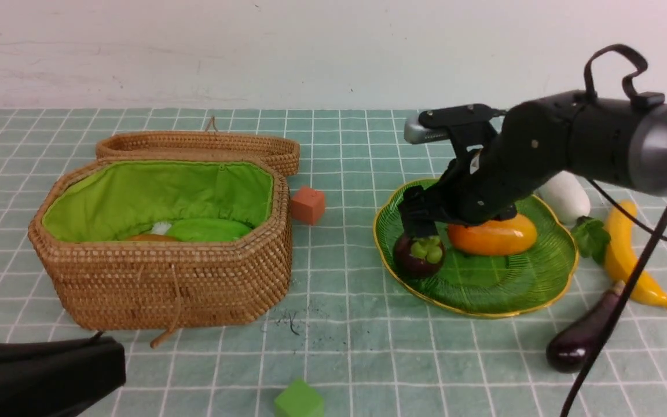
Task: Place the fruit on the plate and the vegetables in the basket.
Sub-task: Use the right arm to grab a mangosteen and put it into the right plate, then grab an eggplant with your right arm and place it in the basket on the left.
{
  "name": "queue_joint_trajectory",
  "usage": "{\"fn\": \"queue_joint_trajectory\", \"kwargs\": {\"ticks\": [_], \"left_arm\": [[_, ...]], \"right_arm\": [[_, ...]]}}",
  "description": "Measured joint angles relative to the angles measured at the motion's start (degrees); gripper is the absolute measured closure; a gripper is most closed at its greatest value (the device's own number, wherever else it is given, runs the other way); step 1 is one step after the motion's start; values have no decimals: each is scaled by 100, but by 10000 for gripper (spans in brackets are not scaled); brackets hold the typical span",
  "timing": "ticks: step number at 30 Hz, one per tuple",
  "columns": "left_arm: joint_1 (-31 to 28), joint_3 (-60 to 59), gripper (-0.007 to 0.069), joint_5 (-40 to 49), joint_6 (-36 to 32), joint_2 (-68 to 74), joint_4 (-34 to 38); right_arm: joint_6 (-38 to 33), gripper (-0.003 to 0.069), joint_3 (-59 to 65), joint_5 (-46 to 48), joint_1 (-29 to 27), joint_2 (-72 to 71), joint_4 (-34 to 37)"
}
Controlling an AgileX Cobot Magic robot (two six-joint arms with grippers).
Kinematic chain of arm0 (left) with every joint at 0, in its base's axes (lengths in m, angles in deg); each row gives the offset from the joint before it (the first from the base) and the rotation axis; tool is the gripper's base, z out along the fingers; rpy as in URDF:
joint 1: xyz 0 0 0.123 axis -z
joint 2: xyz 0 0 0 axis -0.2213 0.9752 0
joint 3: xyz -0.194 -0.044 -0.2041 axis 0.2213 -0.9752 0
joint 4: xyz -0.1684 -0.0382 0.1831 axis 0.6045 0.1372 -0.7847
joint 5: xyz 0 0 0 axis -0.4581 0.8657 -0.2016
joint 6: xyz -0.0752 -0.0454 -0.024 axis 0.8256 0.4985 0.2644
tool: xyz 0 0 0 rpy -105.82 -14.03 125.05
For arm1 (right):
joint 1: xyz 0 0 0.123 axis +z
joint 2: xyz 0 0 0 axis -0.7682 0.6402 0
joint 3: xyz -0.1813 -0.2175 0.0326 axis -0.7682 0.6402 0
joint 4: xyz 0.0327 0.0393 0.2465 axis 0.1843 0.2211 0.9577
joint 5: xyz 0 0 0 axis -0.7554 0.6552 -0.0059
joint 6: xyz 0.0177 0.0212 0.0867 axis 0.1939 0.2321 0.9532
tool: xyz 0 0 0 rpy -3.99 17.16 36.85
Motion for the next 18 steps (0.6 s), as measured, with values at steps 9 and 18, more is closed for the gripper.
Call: {"fn": "queue_joint_trajectory", "kwargs": {"ticks": [9,18], "left_arm": [[0,0,638,128,-344,0,0],[0,0,638,459,-1786,0,454]], "right_arm": [[721,214,-70,2693,-86,-1493,-735],[2166,372,2715,2171,-1707,-3076,-413]]}}
